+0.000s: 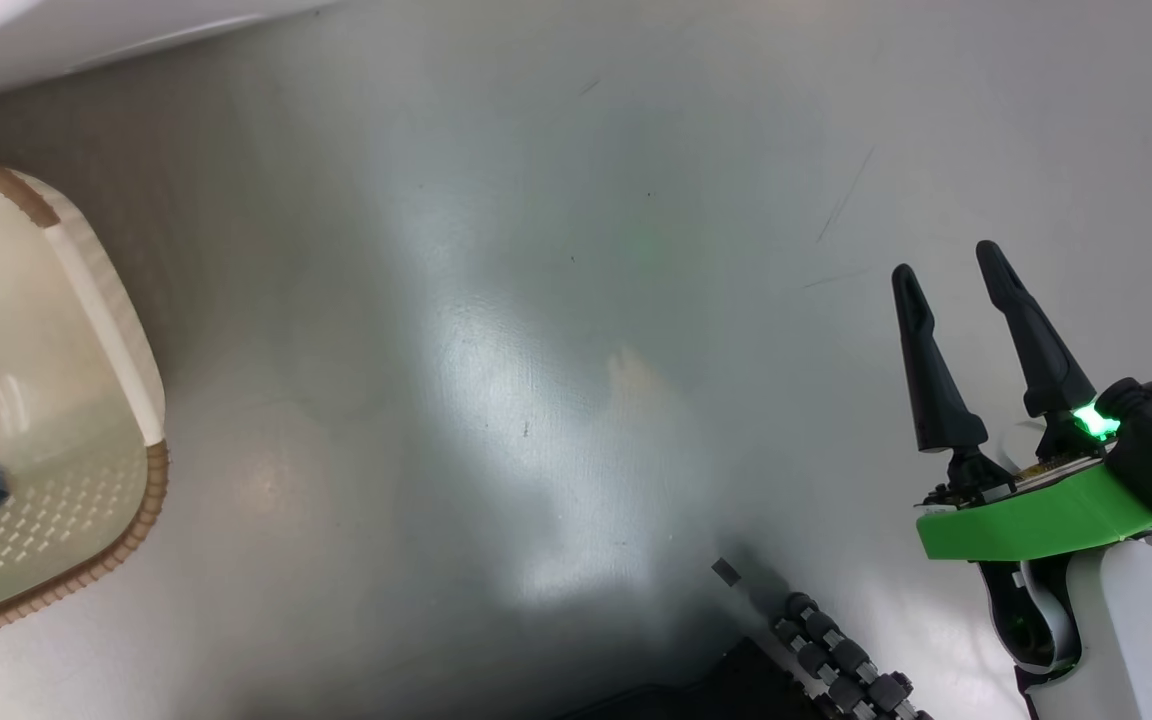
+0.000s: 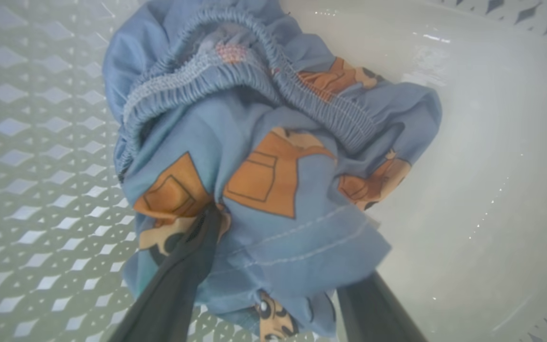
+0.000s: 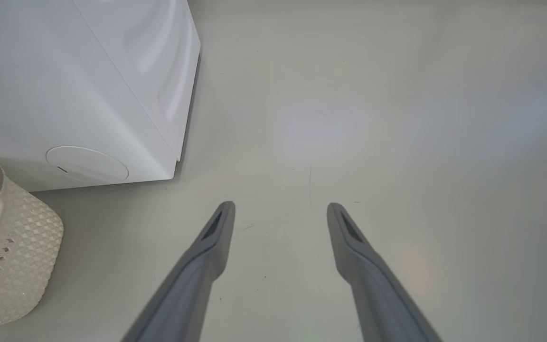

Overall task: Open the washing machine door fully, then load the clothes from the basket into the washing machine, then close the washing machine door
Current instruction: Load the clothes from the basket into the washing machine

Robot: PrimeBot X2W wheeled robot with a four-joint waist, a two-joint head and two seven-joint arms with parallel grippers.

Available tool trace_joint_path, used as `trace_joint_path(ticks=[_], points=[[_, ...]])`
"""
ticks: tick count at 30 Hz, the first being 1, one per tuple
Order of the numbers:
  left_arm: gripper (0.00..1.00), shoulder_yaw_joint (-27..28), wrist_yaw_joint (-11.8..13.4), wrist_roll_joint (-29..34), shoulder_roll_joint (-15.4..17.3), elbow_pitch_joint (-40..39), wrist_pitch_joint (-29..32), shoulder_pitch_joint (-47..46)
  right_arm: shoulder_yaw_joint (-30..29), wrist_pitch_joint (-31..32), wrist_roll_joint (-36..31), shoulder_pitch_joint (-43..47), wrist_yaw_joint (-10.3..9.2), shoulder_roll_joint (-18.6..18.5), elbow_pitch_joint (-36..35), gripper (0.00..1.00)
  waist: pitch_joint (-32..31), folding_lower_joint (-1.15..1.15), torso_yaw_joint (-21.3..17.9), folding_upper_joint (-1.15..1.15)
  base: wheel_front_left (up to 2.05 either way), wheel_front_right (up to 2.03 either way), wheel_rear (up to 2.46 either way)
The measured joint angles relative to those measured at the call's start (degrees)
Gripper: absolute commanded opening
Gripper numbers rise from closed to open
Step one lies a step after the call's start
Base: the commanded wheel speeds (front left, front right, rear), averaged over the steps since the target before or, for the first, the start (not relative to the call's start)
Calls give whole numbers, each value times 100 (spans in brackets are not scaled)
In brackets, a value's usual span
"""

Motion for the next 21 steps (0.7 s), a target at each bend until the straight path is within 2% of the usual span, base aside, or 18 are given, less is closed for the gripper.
trace_joint_path(ticks=[9, 10, 11, 13, 14, 15, 16, 17, 18, 21], points=[[100, -40, 52, -3, -19, 0, -10, -5, -35, 0, -1, 2, 0, -25, -48, 100, 54, 0, 10, 0, 0, 0, 0], [95, -43, 53, -5, -20, 0, -16, -8, -36, 0, 0, 3, 0, -26, -53, 100, 57, 0, 9, 0, 0, 0, 0], [86, -44, 54, -11, -20, 1, -16, -17, -37, 0, 0, 3, 0, -29, -59, 100, 59, 0, 7, 0, 0, 0, 0], [52, -52, 57, -19, -20, 4, -21, -47, -38, 0, 0, 7, 0, -36, -74, 100, 64, 0, 2, 0, 0, 0, 0], [45, -56, 57, -19, -20, 11, -40, -74, -38, 0, 0, 9, 0, -41, -78, 100, 68, 0, -1, 0, 0, 0, 0], [45, -60, 57, -20, -20, 10, -42, -99, -40, 0, 0, 13, 0, -42, -82, 100, 72, 0, -4, 0, 0, 0, 0], [32, -70, 57, -20, -20, 10, -42, -116, -43, 0, -1, 19, 0, -43, -87, 100, 77, 0, -6, 0, 0, 0, 0], [11, -82, 57, -20, -20, 9, -58, -119, -46, 0, -1, 23, 0, -43, -88, 100, 83, 0, -8, 0, 0, 0, 0], [0, -92, 57, -20, -20, 11, -77, -119, -53, 0, -1, 23, 1, -44, -88, 100, 89, 0, -9, 0, 0, 0, 0], [0, -118, 57, -38, -24, 11, -77, -119, -87, 0, -3, 23, 0, -44, -88, 100, 89, 0, -3, 0, 0, 0, 0]])
